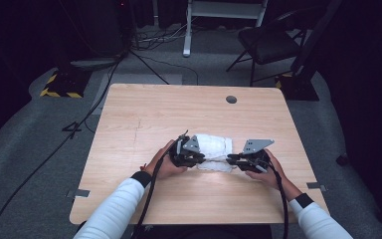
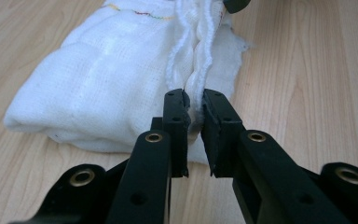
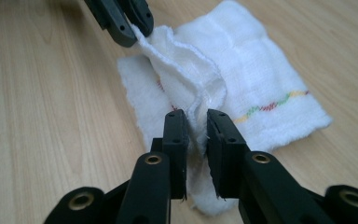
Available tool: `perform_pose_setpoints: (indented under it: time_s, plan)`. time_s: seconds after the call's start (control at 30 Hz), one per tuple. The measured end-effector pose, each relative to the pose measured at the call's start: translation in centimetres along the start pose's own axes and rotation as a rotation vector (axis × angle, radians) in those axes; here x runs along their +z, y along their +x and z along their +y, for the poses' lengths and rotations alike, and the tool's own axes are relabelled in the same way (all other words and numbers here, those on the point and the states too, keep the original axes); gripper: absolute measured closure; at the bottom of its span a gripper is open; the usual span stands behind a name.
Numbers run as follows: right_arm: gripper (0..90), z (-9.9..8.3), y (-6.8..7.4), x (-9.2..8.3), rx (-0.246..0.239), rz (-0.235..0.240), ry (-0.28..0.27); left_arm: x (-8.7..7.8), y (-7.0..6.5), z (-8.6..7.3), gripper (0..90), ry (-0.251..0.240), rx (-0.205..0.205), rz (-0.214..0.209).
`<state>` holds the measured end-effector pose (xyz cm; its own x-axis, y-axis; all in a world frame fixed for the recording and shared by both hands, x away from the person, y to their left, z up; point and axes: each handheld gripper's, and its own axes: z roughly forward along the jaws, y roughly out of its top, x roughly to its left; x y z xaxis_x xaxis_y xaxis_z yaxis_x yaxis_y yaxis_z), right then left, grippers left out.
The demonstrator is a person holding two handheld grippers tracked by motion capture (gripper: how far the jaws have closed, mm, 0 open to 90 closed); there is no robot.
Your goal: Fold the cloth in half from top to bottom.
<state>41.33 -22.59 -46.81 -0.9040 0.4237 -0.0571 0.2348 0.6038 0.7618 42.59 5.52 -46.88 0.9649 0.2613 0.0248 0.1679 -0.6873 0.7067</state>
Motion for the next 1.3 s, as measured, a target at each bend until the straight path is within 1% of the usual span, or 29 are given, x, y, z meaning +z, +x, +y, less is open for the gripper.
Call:
perform_pose_setpoints:
  time_s: [0.07, 0.17, 0.33, 0.37, 0.4, 0.47, 0.53, 0.63, 0.67, 0.73, 0.8, 0.83, 0.97, 1.0, 1.07, 1.13, 1.23, 1.3]
  plan:
    - [78.1, -0.4, 0.1, 0.0, 0.007, 0.009, 0.012, 0.1, -0.2, -0.1, 79.9, 0.009, 0.011, -0.002]
    - [78.4, -0.7, 0.3, 0.0, 0.015, 0.014, 0.023, 0.5, -0.6, -0.4, 79.9, 0.025, 0.017, -0.005]
    - [77.2, -1.4, 0.5, 0.6, 0.011, 0.005, 0.057, 1.3, -0.9, -0.7, 80.8, 0.045, 0.023, 0.029]
    - [77.0, -1.5, 0.5, 0.7, 0.013, 0.001, 0.058, 1.5, -0.9, -0.8, 81.0, 0.052, 0.019, 0.033]
    - [76.9, -1.6, 0.5, 0.9, 0.016, 0.0, 0.056, 1.6, -0.8, -0.8, 81.2, 0.049, 0.023, 0.038]
    - [77.1, -1.6, 0.4, 1.2, 0.023, -0.005, 0.05, 1.7, -0.7, -0.9, 81.6, 0.042, 0.015, 0.04]
    - [77.3, -1.7, 0.2, 1.3, 0.037, -0.008, 0.045, 1.8, -0.5, -1.0, 81.5, 0.033, 0.027, 0.051]
    - [77.3, -1.4, 0.1, 1.7, 0.028, -0.038, 0.047, 1.8, -0.1, -1.1, 81.7, 0.036, 0.03, 0.066]
    - [77.3, -1.3, 0.1, 1.9, 0.01, -0.057, 0.05, 1.8, 0.1, -1.1, 81.8, 0.037, 0.031, 0.077]
    - [77.3, -0.9, -0.1, 2.4, -0.008, -0.081, 0.055, 1.7, 0.6, -1.2, 81.8, 0.035, 0.02, 0.092]
    - [77.3, -0.5, -0.6, 2.9, -0.002, -0.096, 0.056, 1.7, 1.1, -1.3, 81.8, 0.034, 0.017, 0.109]
    - [77.3, -0.4, -0.9, 3.2, 0.005, -0.095, 0.056, 1.7, 1.4, -1.3, 81.6, 0.04, 0.01, 0.109]
    - [77.4, 0.0, -2.1, 4.0, 0.039, -0.101, 0.039, 1.7, 2.5, -1.4, 81.6, 0.035, -0.009, 0.124]
    - [77.4, 0.1, -2.3, 4.2, 0.039, -0.106, 0.038, 1.7, 2.8, -1.5, 81.7, 0.031, -0.01, 0.135]
    - [77.4, 0.5, -2.5, 4.6, 0.034, -0.115, 0.044, 1.7, 3.3, -1.6, 81.7, 0.025, -0.022, 0.134]
    - [77.4, 0.8, -2.8, 4.9, 0.038, -0.118, 0.051, 1.6, 3.6, -1.6, 82.0, 0.035, -0.028, 0.142]
    - [77.5, 0.9, -3.3, 5.3, 0.058, -0.116, 0.038, 1.6, 4.1, -1.6, 81.8, 0.034, -0.04, 0.139]
    - [77.4, 1.0, -3.5, 5.3, 0.067, -0.106, 0.04, 1.5, 4.2, -1.6, 81.3, 0.036, -0.044, 0.133]
